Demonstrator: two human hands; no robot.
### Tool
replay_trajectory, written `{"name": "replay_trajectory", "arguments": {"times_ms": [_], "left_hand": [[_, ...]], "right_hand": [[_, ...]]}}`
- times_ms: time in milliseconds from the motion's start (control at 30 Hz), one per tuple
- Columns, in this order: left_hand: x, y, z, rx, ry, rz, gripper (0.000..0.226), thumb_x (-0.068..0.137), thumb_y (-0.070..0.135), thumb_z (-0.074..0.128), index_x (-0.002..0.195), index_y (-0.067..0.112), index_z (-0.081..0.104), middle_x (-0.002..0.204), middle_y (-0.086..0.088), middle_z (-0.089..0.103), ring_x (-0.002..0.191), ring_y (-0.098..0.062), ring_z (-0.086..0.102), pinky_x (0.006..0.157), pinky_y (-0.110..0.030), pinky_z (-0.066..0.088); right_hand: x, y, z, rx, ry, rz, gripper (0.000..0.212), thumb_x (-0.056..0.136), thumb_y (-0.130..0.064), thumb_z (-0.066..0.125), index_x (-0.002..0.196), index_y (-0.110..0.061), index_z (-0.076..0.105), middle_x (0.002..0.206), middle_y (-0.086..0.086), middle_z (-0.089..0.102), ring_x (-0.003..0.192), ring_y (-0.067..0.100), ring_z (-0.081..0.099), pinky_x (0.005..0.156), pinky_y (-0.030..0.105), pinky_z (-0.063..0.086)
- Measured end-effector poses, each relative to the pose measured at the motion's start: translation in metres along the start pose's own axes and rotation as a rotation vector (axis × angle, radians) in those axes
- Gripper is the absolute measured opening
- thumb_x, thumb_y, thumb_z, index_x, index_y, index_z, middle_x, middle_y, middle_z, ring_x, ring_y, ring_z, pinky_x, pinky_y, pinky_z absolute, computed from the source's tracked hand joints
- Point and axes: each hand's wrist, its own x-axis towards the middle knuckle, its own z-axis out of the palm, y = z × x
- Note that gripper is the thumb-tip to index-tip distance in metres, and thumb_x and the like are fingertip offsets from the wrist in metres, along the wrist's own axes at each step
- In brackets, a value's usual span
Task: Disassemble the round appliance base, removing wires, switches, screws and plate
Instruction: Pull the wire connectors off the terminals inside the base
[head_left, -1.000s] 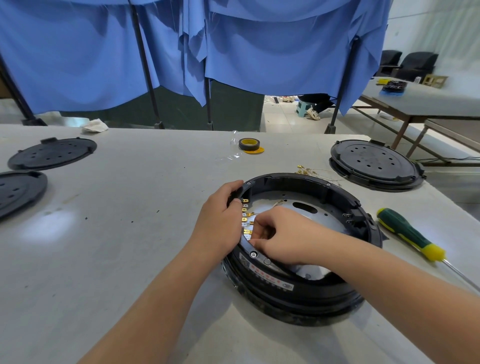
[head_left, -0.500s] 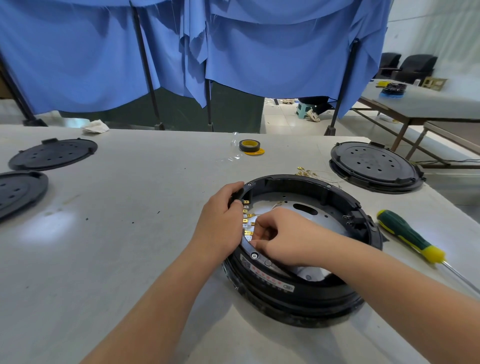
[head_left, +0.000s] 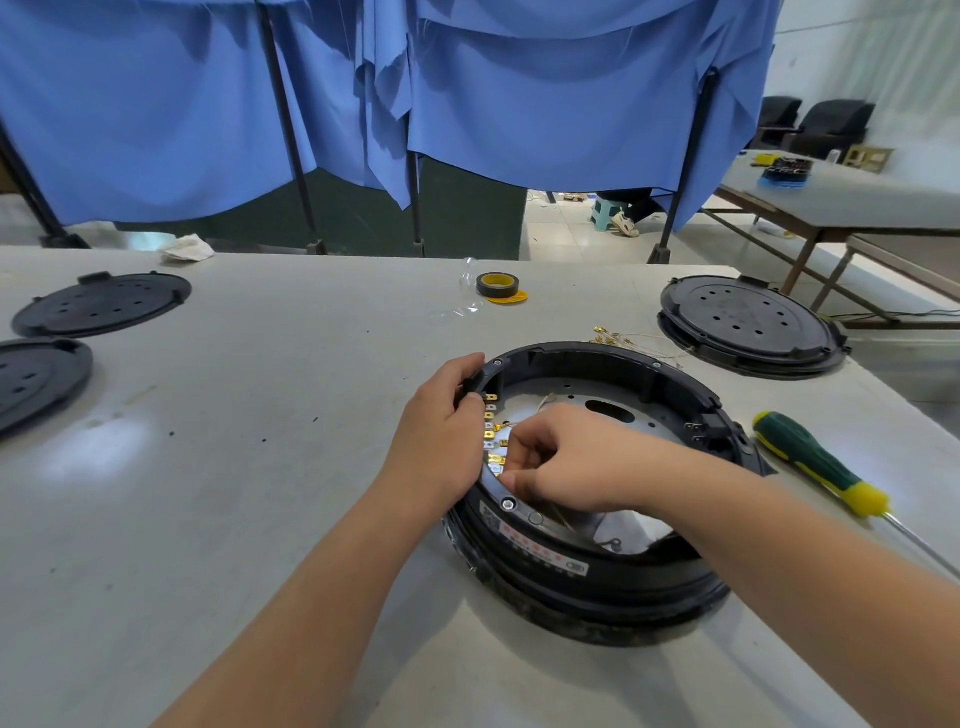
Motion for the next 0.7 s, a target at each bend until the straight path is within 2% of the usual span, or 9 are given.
{"name": "replay_trajectory", "arguments": {"times_ms": [167,367,533,700], "left_hand": [[0.000,0.001,0.000,-0.009,0.007,0.004,0.047,0.093,-0.001,0.040,0.135,0.017,0.049,0.135,0.002,0.055,0.117,-0.007,0.049,0.102,-0.023,0.038],[0.001,0.000,0.000,-0.016,-0.001,0.003,0.047,0.093,-0.001,0.040,0.136,0.017,0.048,0.135,0.002,0.054,0.115,-0.005,0.048,0.102,-0.023,0.038],[0.001,0.000,-0.001,0.000,-0.005,0.004,0.047,0.094,0.000,0.039,0.136,0.019,0.048,0.136,0.002,0.054,0.114,-0.004,0.047,0.098,-0.020,0.036],[0.002,-0.001,-0.001,0.012,-0.014,-0.004,0.047,0.094,0.001,0.040,0.136,0.020,0.049,0.136,0.002,0.054,0.115,-0.005,0.048,0.094,-0.019,0.035]], "right_hand": [[0.000,0.001,0.002,0.003,0.009,0.005,0.021,0.085,-0.026,0.065,0.065,-0.024,0.057,0.061,-0.009,0.056,0.055,0.008,0.051,0.058,0.024,0.041],[0.000,0.001,0.001,0.015,-0.002,0.004,0.024,0.086,-0.022,0.066,0.064,-0.023,0.056,0.062,-0.007,0.056,0.057,0.008,0.050,0.058,0.021,0.039],[0.002,0.001,-0.004,0.038,-0.044,0.004,0.023,0.087,-0.020,0.065,0.066,-0.021,0.057,0.063,-0.004,0.056,0.058,0.012,0.050,0.055,0.022,0.041],[0.007,-0.001,-0.010,-0.045,-0.082,-0.041,0.024,0.085,-0.021,0.067,0.064,-0.022,0.056,0.063,-0.006,0.054,0.059,0.009,0.049,0.058,0.021,0.039]]}}
